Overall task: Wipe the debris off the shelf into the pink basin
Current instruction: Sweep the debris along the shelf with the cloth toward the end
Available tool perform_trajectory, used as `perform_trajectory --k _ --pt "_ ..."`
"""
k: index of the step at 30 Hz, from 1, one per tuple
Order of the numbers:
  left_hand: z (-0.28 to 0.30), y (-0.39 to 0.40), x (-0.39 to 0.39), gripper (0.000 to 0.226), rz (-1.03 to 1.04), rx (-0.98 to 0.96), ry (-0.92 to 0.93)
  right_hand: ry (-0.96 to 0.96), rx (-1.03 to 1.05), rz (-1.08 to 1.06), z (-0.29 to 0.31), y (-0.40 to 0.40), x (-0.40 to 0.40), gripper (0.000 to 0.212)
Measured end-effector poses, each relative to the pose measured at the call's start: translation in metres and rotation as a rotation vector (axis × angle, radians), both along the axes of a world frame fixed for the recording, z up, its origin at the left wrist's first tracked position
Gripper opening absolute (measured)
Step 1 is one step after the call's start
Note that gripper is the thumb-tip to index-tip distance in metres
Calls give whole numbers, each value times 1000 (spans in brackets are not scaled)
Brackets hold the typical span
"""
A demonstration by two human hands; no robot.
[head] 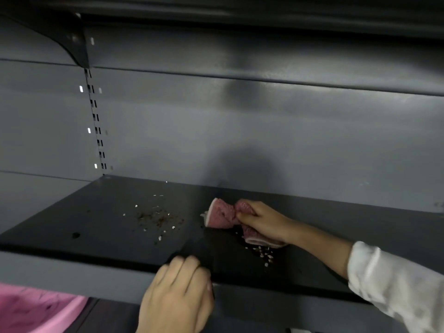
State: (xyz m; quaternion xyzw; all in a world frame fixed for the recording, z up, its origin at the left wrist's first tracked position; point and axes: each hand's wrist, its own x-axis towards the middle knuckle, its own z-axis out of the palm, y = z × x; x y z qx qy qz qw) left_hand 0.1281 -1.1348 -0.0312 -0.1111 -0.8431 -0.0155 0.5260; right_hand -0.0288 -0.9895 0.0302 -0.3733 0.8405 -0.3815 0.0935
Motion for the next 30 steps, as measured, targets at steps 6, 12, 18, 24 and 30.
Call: perform_trajectory --k 6,12,18,24,30 --pt "-1 -8 0 25 -116 -51 -6 100 -197 -208 33 72 -1 24" --pt "5 -20 1 32 -120 -95 -49 105 171 -498 -2 144 4 20" --pt "8 -31 -4 52 -175 -149 -27 187 250 -459 -14 70 38 24" --pt "13 -33 0 20 -231 -164 -85 194 155 -439 -15 -6 55 6" --pt "14 -61 6 24 -288 -167 -96 126 -219 -745 23 35 75 14"
